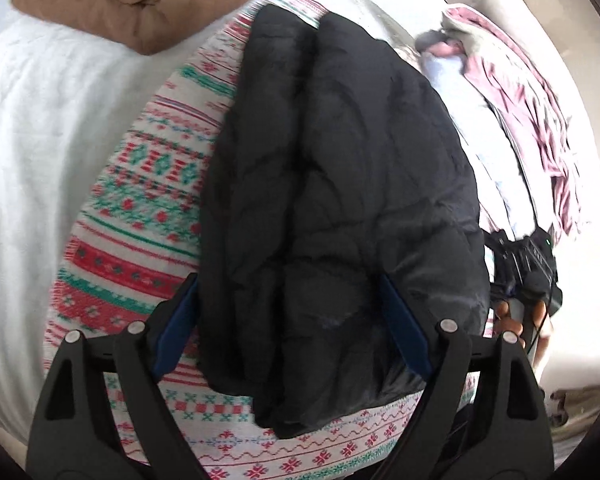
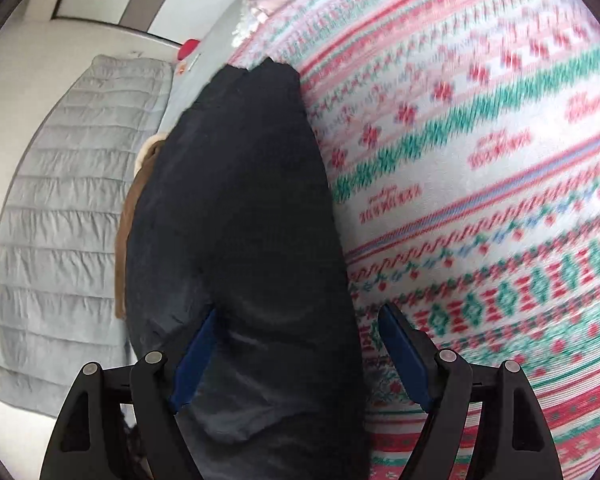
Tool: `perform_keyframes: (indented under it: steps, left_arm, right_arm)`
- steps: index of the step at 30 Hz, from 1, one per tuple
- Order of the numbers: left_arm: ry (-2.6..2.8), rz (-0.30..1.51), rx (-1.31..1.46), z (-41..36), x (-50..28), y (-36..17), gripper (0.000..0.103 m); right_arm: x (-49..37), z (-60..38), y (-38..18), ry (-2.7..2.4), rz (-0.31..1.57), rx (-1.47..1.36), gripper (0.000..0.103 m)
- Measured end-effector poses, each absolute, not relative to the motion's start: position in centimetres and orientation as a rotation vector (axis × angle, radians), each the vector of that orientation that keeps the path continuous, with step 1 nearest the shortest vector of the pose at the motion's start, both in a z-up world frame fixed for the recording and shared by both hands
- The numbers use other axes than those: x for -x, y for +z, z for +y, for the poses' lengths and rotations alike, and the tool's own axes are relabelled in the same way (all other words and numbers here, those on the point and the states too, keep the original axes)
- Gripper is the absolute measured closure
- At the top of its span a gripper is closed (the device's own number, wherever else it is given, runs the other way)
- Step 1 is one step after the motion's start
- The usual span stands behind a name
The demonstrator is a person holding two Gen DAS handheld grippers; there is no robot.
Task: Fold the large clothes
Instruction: 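Grasp the folded jacket bundle with the left tool while the right tool grips its other side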
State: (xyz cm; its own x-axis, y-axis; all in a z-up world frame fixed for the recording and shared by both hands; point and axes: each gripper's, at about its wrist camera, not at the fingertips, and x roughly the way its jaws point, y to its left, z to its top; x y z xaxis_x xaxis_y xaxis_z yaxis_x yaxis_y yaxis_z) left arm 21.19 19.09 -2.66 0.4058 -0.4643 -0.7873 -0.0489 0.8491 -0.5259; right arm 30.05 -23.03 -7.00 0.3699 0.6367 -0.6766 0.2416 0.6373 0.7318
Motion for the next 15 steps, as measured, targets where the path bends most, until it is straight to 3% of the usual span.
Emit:
perform_keyframes:
  steps: [15]
  left_arm:
    - [-0.289,1.138,0.508,17.2,-20.7,-2.9,0.015]
  right_arm:
    - [-30.8,-20.5,-7.6,0.340,1.213,-0.871,0.017]
